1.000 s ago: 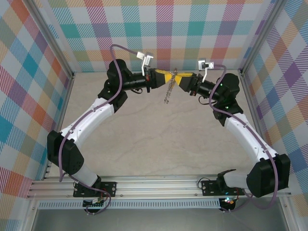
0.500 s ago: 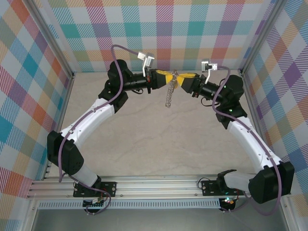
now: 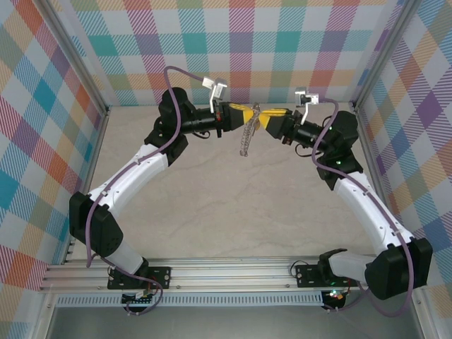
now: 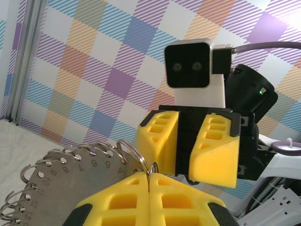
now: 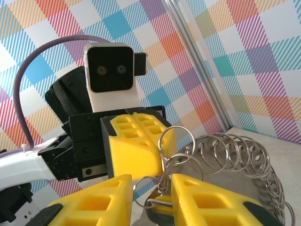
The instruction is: Put the keys on the keyring
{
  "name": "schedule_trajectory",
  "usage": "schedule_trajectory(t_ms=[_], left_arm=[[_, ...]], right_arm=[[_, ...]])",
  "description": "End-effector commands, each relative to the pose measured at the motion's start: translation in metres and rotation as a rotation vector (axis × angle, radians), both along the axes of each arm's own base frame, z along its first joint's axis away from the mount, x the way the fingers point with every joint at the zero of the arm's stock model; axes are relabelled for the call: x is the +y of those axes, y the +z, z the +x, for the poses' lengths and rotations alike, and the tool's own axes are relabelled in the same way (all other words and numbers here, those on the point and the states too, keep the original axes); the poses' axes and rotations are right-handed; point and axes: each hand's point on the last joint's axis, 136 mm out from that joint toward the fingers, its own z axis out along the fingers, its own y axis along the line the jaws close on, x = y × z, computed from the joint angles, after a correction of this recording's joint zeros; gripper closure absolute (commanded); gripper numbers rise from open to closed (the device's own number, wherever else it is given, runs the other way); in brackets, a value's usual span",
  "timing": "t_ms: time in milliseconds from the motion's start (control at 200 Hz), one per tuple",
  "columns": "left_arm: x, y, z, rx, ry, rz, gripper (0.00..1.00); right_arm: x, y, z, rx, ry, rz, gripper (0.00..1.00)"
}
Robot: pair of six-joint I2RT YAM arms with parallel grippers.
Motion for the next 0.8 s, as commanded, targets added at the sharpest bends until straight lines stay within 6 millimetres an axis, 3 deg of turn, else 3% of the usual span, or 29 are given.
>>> schedule_trajectory(t_ms=[0,640,795], left_arm=[[0.0035,0.0312,-0.0176,-0.094,-0.017,-0.044,1.0],[0.0037,0.0324,-0.0217,-0.099,-0.031,-0.047,1.0],[0.0029,0.0315,-0.0221,-0.096,-0.034,-0.046,1.0]], right_arm=[[0.0018,0.0165,-0.0036,-0.049,0.033,0.028,0.73],[0.009,0.0202,0.0035,-0.035,0.068,0.051,0.79],[0.011,0.0191,0.0038,-0.032,0.075,0.05,0.89]])
